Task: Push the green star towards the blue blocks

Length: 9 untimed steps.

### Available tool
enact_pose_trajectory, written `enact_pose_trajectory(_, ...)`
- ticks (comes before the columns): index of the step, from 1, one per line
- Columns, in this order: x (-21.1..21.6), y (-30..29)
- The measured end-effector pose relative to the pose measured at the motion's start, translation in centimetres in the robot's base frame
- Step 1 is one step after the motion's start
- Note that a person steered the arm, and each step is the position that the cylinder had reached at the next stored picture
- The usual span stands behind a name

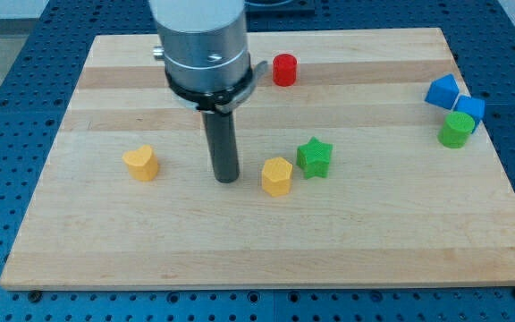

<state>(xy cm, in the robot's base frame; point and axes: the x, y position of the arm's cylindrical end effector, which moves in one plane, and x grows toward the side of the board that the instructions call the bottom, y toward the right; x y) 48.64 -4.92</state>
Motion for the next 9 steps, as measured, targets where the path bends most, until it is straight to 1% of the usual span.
enact_pose_trajectory(3, 0.1, 7.3)
enact_pose_trajectory(9, -6.8, 18.0)
